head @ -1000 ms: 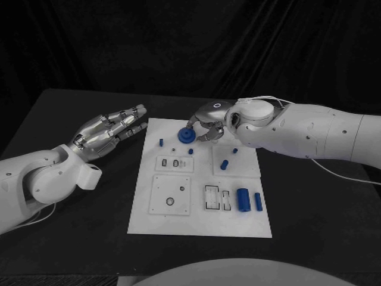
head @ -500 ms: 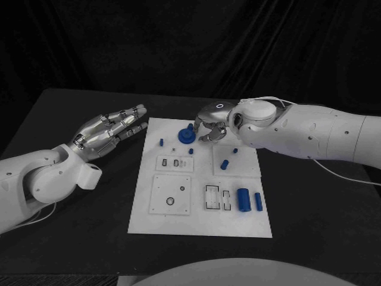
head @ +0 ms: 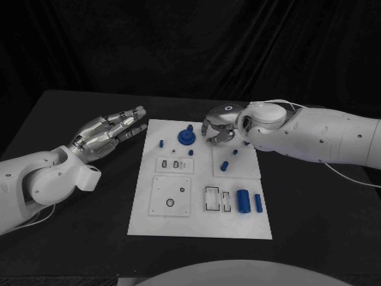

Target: Assemble the parts on the task board

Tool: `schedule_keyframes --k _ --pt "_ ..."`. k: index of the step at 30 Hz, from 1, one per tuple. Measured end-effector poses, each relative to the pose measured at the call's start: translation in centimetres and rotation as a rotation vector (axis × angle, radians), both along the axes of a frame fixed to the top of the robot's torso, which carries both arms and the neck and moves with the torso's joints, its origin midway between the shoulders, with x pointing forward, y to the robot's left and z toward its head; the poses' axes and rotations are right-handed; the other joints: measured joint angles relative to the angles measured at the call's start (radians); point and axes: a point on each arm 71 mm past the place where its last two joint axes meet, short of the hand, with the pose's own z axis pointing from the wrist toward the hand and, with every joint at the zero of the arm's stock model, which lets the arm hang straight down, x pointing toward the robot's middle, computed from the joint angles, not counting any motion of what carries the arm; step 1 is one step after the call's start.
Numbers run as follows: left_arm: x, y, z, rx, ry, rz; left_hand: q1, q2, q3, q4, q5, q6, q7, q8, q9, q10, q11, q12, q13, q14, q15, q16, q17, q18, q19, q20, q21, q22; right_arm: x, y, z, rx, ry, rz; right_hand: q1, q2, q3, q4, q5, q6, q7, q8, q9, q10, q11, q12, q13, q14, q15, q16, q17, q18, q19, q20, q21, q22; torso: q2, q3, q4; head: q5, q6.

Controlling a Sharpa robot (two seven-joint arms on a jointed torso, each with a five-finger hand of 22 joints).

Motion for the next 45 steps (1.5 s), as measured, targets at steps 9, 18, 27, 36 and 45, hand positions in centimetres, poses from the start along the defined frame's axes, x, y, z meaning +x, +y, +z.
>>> schedule_keyframes --k 9,18,27,36,45 --pt "0.0 0.2 0.0 0.003 0.002 0.004 0.000 0.000 0.003 -0.003 0.000 0.000 0.000 0.000 0.000 0.000 0.000 0.000 0.001 0.004 0.004 0.000 0.000 0.000 0.000 0.000 0.000 0.001 -1.2 -4.5 3.3 0.034 -0.079 -0.062 -0.030 -0.020 -0.050 0.050 -0.185 -0.069 -0.011 -0.056 -0.048 0.002 -0.013 0.000 0.001 0.002 -0.020 0.000 0.000 0.000 0.021 -0.017 0.008 0.000 0.000 0.0012 -0.0012 -0.003 0.004" --pt "0.0 0.1 -0.1 0.004 0.004 0.002 0.000 0.000 0.003 -0.003 0.000 0.000 0.000 0.000 0.000 0.000 0.000 0.000 0.001 0.004 0.004 0.000 0.000 0.000 0.000 0.000 0.000 0.001 -2.5 -8.2 4.2 0.058 -0.123 -0.132 -0.030 -0.020 -0.100 0.100 -0.218 -0.191 -0.053 -0.068 -0.122 0.000 -0.050 0.000 0.001 0.002 -0.048 -0.040 0.000 0.000 0.053 -0.041 0.098 0.000 -0.002 0.0003 -0.0023 -0.005 0.000" --pt "0.0 0.0 -0.1 0.004 0.006 -0.001 0.000 0.000 0.003 -0.003 0.000 0.000 0.000 0.000 0.001 0.000 0.000 0.000 0.001 0.004 0.004 0.000 0.001 0.000 0.004 0.004 0.000 0.001 -3.5 -11.0 3.3 0.072 -0.140 -0.190 -0.022 -0.028 -0.123 0.143 -0.226 -0.164 -0.046 -0.063 -0.140 0.000 -0.050 0.000 0.001 0.002 -0.048 -0.112 0.000 0.000 0.052 -0.041 0.102 0.000 0.001 -0.0005 -0.0017 -0.011 0.002" --pt "0.0 -0.2 -0.2 0.004 0.010 -0.007 0.000 0.000 0.003 -0.003 0.000 0.000 0.000 0.000 0.001 0.000 0.000 0.000 0.001 0.004 0.004 0.000 0.001 0.000 0.004 0.004 0.000 0.001 -4.5 -12.7 1.8 0.083 -0.142 -0.223 -0.017 -0.044 -0.128 0.156 -0.226 -0.155 -0.037 -0.062 -0.142 0.000 -0.050 0.000 0.001 0.002 -0.048 -0.112 0.000 0.000 0.052 -0.041 0.102 0.000 0.002 0.0011 0.0017 -0.022 0.001" --pt "-0.1 -0.1 -0.2 0.006 0.011 -0.006 0.004 -0.004 0.003 -0.003 0.000 0.000 0.000 0.000 0.001 0.000 0.000 0.000 0.001 0.004 0.004 0.000 0.000 0.000 0.004 0.004 0.000 0.000 -5.2 -13.5 0.6 0.099 -0.154 -0.241 -0.012 -0.065 -0.130 0.191 -0.226 -0.140 -0.033 -0.055 -0.138 0.000 -0.050 0.000 0.000 0.002 -0.048 -0.112 0.000 0.000 0.052 -0.041 0.105 0.000 0.001 0.0012 0.0033 -0.023 -0.002"
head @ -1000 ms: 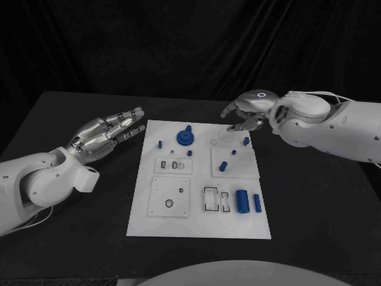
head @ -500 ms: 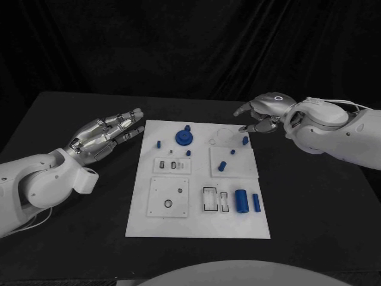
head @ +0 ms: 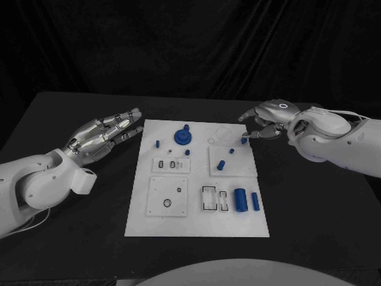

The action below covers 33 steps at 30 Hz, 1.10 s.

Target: Assemble the parts on the task board

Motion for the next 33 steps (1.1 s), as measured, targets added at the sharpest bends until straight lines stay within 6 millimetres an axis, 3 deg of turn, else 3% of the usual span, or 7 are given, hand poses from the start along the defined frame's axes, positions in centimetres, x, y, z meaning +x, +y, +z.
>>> schedule_keyframes --k 10,11,16,21,27,33 --pt "0.0 0.1 0.0 0.000 0.001 0.000 0.000 0.000 0.006 0.000 0.000 0.000 0.000 0.000 0.000 0.000 0.000 0.000 0.000 0.000 0.000 0.000 0.000 0.000 0.000 0.000 0.000 0.000 -0.5 -0.3 -1.1 0.012 -0.006 -0.008 -0.017 -0.017 -0.008 0.017 -0.011 0.034 0.009 0.025 0.023 0.000 0.001 0.000 0.000 0.000 0.000 0.016 0.000 0.000 0.000 0.000 0.000 0.000 0.000 -0.0005 -0.0007 -0.005 -0.002" --pt "0.0 0.1 -0.1 0.000 0.002 0.000 0.000 0.000 0.007 -0.001 0.000 0.000 0.000 0.000 0.000 0.000 0.000 0.000 0.000 0.000 0.000 0.000 0.000 0.000 0.000 0.000 0.000 0.000 -0.5 -0.3 -1.2 0.013 -0.006 -0.008 -0.020 -0.020 -0.008 0.017 -0.011 0.036 0.011 0.034 0.031 0.000 0.008 0.000 0.000 0.000 0.000 0.020 0.000 0.000 0.000 0.000 0.000 0.000 0.000 -0.0005 -0.0007 -0.006 -0.002" --pt "0.0 0.1 -0.1 0.001 0.002 0.001 0.000 0.000 0.007 -0.001 0.000 0.000 0.000 0.000 0.000 0.000 0.000 0.000 0.000 0.000 0.000 0.000 0.000 0.000 0.000 0.000 0.000 0.000 -0.7 -0.3 -1.7 0.017 -0.006 -0.011 -0.022 -0.022 -0.008 0.016 -0.008 0.036 0.011 0.064 0.053 0.000 0.008 0.000 0.000 -0.001 0.007 0.023 0.000 0.000 0.000 0.000 0.000 0.000 -0.001 -0.0006 -0.0017 -0.003 -0.004" --pt "0.0 0.1 -0.1 0.000 0.003 0.000 0.000 0.000 0.010 0.001 0.000 0.000 0.000 0.000 0.000 0.000 0.000 0.000 0.000 0.000 0.000 0.000 0.000 0.000 0.000 0.000 0.000 0.000 -0.7 -0.3 -1.9 0.017 -0.005 -0.016 -0.021 -0.024 -0.005 0.019 0.027 0.025 0.021 0.100 0.078 0.000 0.015 0.000 0.000 -0.001 0.007 0.031 0.000 0.000 0.004 0.004 -0.006 0.000 -0.001 -0.0012 -0.0030 0.000 -0.005" --pt "-0.1 0.2 -0.1 0.001 0.003 0.000 0.000 0.000 0.010 0.001 0.000 0.000 0.000 0.000 0.000 0.000 0.000 0.000 0.000 0.000 0.000 0.000 0.000 0.000 0.000 0.000 0.000 0.000 -0.7 -0.4 -2.3 0.016 0.001 -0.022 -0.010 -0.021 -0.003 0.016 0.049 0.005 0.020 0.125 0.097 0.000 0.015 0.000 0.000 0.001 0.010 0.032 0.000 0.000 0.000 0.007 -0.006 0.000 -0.001 -0.0012 -0.0025 -0.002 -0.005" --pt "-0.1 0.2 -0.1 0.001 0.004 0.001 0.000 0.000 0.010 0.001 0.000 0.000 0.000 0.000 0.000 0.000 0.000 0.000 0.000 0.000 0.000 0.000 0.000 0.000 0.000 0.000 0.000 0.000 -0.7 -0.4 -2.7 0.014 0.008 -0.028 0.003 -0.018 0.003 0.016 0.106 -0.020 0.023 0.161 0.122 0.000 0.015 0.000 0.000 -0.002 0.013 0.032 0.000 0.000 0.000 0.007 -0.017 0.001 -0.001 -0.0011 -0.0011 -0.004 -0.004"
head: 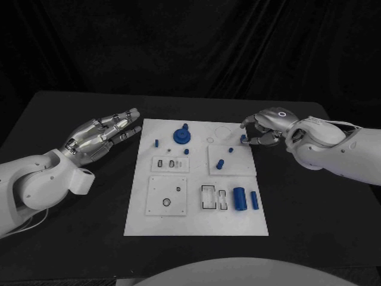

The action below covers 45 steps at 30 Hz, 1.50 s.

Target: Assemble the parts on the task board

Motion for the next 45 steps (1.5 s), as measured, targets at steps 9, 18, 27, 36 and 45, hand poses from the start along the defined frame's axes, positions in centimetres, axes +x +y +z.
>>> schedule_keyframes --k 9,18,27,36,45 --pt "-0.10 0.29 0.02 0.001 0.001 0.004 0.000 0.000 0.003 -0.003 0.000 0.000 0.000 0.000 0.000 0.004 0.004 0.005 0.001 0.000 0.000 0.000 0.000 0.000 0.000 0.000 0.000 0.000 0.06 0.01 -0.20 -0.002 0.005 -0.007 0.007 -0.001 0.000 0.000 0.008 -0.012 0.002 0.036 0.023 0.000 0.007 0.000 0.000 0.000 0.000 0.000 0.000 0.000 0.004 0.004 -0.008 0.000 0.000 -0.0002 -0.0005 0.003 0.000" --pt "-0.30 0.58 0.06 0.001 0.003 0.006 0.000 0.000 0.003 -0.003 0.000 0.000 0.000 0.000 0.000 0.004 0.004 0.009 0.002 0.000 0.000 0.000 0.000 0.000 0.000 0.000 0.000 0.000 0.09 0.10 -0.26 -0.003 0.008 -0.008 0.020 0.004 0.000 0.000 0.019 -0.032 0.004 0.097 0.060 0.000 0.007 0.000 0.000 0.000 0.000 0.000 0.000 0.000 0.004 0.004 -0.012 0.000 0.001 -0.0007 -0.0010 0.002 0.005" --pt "-0.28 0.43 0.05 0.001 0.003 0.004 0.000 0.000 0.005 -0.001 0.000 0.000 0.000 0.000 0.000 0.006 0.006 0.013 0.002 0.000 0.000 0.000 0.000 0.000 0.000 0.000 0.000 0.001 0.08 -0.01 -0.33 -0.008 0.017 -0.013 0.028 0.004 0.000 0.000 0.019 -0.050 0.003 0.163 0.101 0.000 0.007 0.000 0.001 0.003 0.003 0.000 0.000 0.000 0.000 0.007 -0.015 0.000 0.002 -0.0013 -0.0023 0.000 0.001" --pt "-0.25 0.41 0.04 0.001 0.004 0.004 0.000 0.000 0.006 0.000 0.000 0.000 0.000 0.000 0.000 0.007 0.007 0.015 0.003 0.000 0.000 0.000 0.001 0.000 0.000 0.000 0.000 0.001 0.14 0.03 -0.49 -0.014 0.030 -0.018 0.034 0.003 0.000 0.000 0.019 -0.056 0.002 0.196 0.120 0.000 0.007 0.000 0.001 0.003 0.003 0.000 0.000 0.000 0.000 0.007 -0.018 0.000 0.003 -0.0016 -0.0024 0.000 0.002" --pt "-0.27 0.43 0.04 0.001 0.004 0.004 0.000 0.000 0.006 0.000 0.000 0.000 0.000 0.000 0.000 0.007 0.007 0.015 0.003 0.000 0.000 0.000 0.001 0.000 0.000 0.000 0.000 0.001 0.12 0.09 -0.89 -0.020 0.046 -0.020 0.042 0.011 0.003 -0.003 0.035 -0.061 0.000 0.212 0.132 0.000 0.007 0.000 0.000 0.003 0.003 -0.001 0.000 0.000 0.000 0.007 -0.025 0.000 0.002 -0.0009 -0.0022 -0.002 0.002"
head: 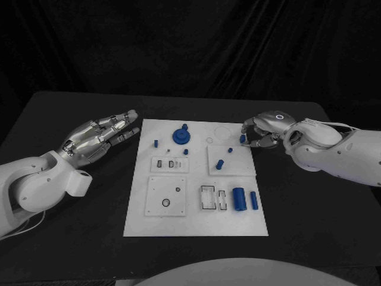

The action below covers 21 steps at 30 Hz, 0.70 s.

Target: Assemble the parts on the task board

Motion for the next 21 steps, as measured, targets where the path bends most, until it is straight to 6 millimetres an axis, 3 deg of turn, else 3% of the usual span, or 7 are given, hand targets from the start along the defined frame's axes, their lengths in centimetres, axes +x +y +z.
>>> schedule_keyframes --k 7,12,21 --pt "0.00 0.01 0.00 0.000 0.000 0.000 0.000 0.000 0.000 0.000 0.000 0.000 0.000 0.004 0.000 0.000 0.000 0.000 0.000 0.000 0.000 0.000 0.000 0.000 0.000 0.000 0.000 0.000 0.03 -0.03 -0.16 -0.003 0.006 -0.003 0.003 0.003 0.000 0.000 0.018 -0.013 0.001 0.011 0.005 0.000 0.000 0.000 0.000 0.000 0.000 0.000 0.000 0.000 0.000 0.000 -0.001 0.000 -0.001 0.0001 0.0000 0.002 -0.002" --pt "0.00 0.01 0.00 0.000 0.000 0.000 0.000 0.000 0.000 0.000 0.000 0.000 0.000 0.004 0.000 0.000 0.000 0.000 0.000 0.000 0.000 0.000 0.000 0.000 0.000 0.000 0.000 0.000 0.10 -0.01 -0.25 -0.005 0.009 -0.004 0.005 0.005 0.003 -0.003 0.049 -0.021 0.000 0.022 0.010 0.000 0.000 0.000 0.000 0.000 0.000 0.000 0.000 0.000 0.000 0.000 -0.004 0.000 -0.001 -0.0002 -0.0006 0.003 -0.010" --pt "0.02 0.00 -0.01 0.001 0.000 0.000 0.000 0.000 0.003 -0.003 0.000 0.000 0.000 0.004 0.000 0.000 0.000 0.000 0.000 0.000 0.000 0.000 0.000 0.000 0.000 0.000 0.000 0.000 0.23 0.09 -0.31 -0.007 0.009 -0.004 0.009 0.009 0.008 -0.003 0.066 -0.025 0.004 0.022 0.010 0.000 0.000 0.000 0.000 0.000 0.000 0.000 0.000 0.000 0.000 0.000 -0.004 0.000 0.000 -0.0002 -0.0007 0.000 -0.007"
